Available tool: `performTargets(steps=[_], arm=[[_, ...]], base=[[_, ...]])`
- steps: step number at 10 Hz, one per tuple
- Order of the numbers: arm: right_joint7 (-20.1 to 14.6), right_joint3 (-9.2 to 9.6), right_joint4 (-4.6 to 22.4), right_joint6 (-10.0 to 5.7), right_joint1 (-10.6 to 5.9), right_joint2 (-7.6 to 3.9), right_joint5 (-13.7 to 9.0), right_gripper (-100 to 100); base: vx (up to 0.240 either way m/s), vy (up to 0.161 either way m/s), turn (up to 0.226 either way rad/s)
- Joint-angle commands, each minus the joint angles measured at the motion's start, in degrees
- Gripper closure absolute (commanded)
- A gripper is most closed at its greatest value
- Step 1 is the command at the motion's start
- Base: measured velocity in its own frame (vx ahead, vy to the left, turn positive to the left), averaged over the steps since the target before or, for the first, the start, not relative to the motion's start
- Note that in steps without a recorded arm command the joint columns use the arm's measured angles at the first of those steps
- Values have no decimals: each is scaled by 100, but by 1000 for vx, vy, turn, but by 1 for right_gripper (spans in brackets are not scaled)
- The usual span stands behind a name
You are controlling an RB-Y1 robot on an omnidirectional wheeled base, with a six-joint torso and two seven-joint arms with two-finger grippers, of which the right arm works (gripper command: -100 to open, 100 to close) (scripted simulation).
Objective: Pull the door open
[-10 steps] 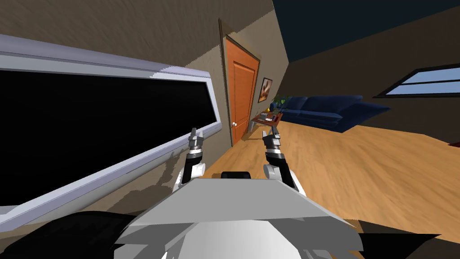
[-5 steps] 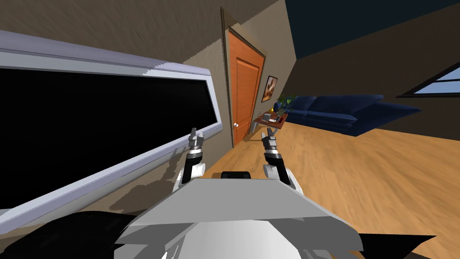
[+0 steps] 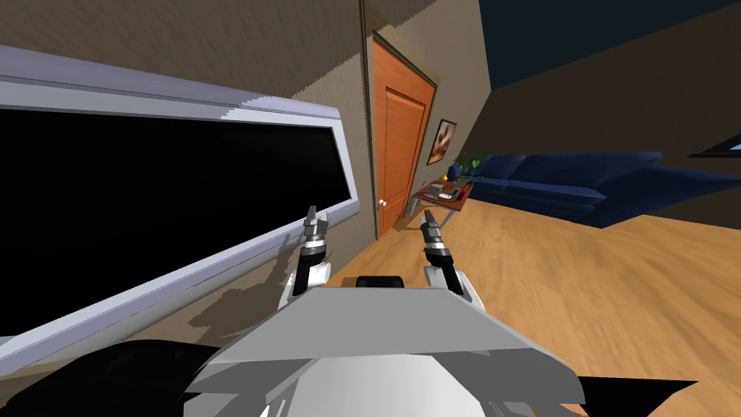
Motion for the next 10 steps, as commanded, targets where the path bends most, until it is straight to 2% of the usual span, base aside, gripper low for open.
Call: performTargets(steps=[1, 10], arm=[[191, -35, 221, -132, -39, -40, 91, -100], [1296, -240, 1485, -740, -334, -235, 662, -100]], base=[[85, -24, 83], [92, -32, 94]])
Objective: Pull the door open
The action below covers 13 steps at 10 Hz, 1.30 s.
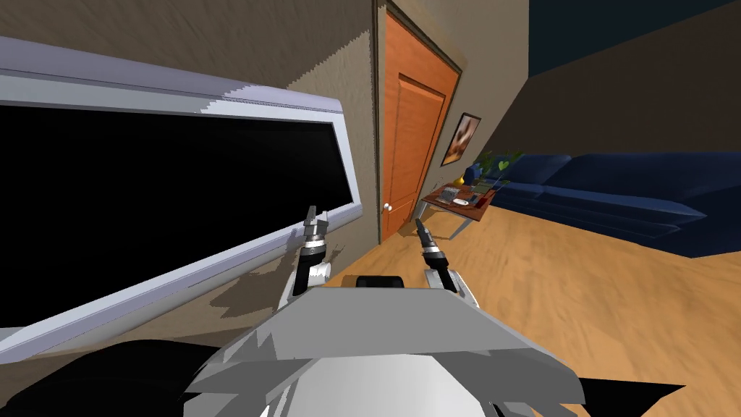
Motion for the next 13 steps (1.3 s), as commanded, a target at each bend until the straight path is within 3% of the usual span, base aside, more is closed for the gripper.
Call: performTargets(steps=[1, 13], arm=[[234, -38, 252, -141, -45, -29, 112, -100], [1722, -314, 1947, -960, -442, -199, 880, -100]], base=[[92, -48, 110], [81, -41, 92]])
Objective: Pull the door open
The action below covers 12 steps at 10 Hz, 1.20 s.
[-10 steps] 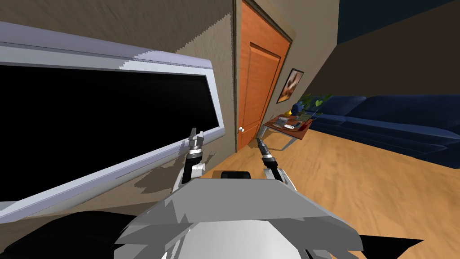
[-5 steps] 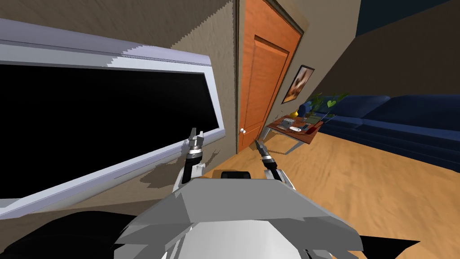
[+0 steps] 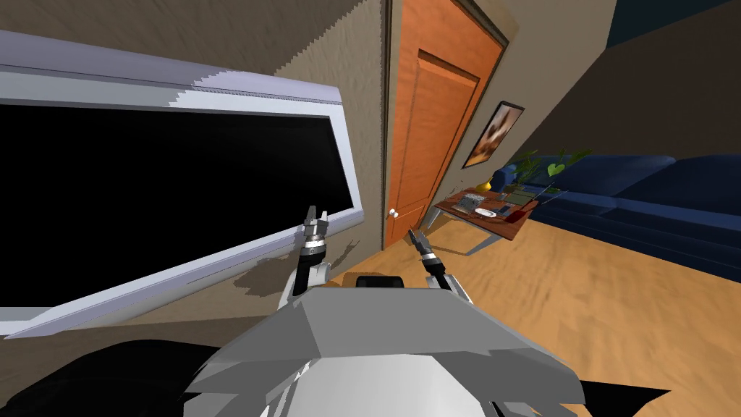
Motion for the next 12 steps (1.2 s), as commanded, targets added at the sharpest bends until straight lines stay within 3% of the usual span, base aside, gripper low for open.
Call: performTargets(steps=[1, 12], arm=[[216, -47, 248, -124, -61, -39, 107, -100], [1532, -292, 1750, -849, -412, -140, 787, -100]], base=[[92, -56, 98], [83, -59, 92]])
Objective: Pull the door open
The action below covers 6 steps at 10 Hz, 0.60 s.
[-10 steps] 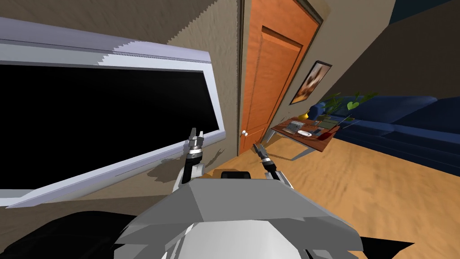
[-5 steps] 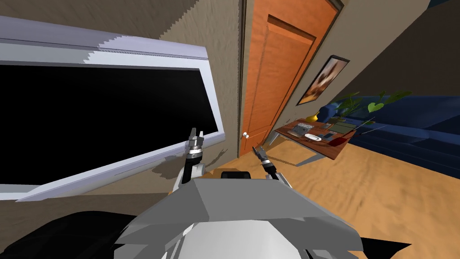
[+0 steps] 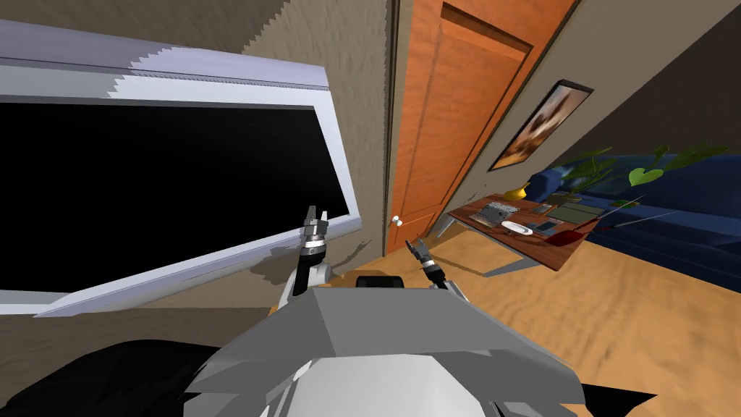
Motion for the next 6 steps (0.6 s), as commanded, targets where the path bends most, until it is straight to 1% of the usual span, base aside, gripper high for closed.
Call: performTargets(steps=[1, 3, 4, 6], arm=[[181, -19, 164, -68, -43, 11, 95, -100], [374, -55, 385, -175, -94, 0, 195, -100], [542, -86, 576, -267, -139, -10, 282, -100], [696, -114, 752, -352, -180, -18, 362, -100]], base=[[70, -51, 76], [57, -50, 68], [77, -77, 107], [89, -69, 69]])
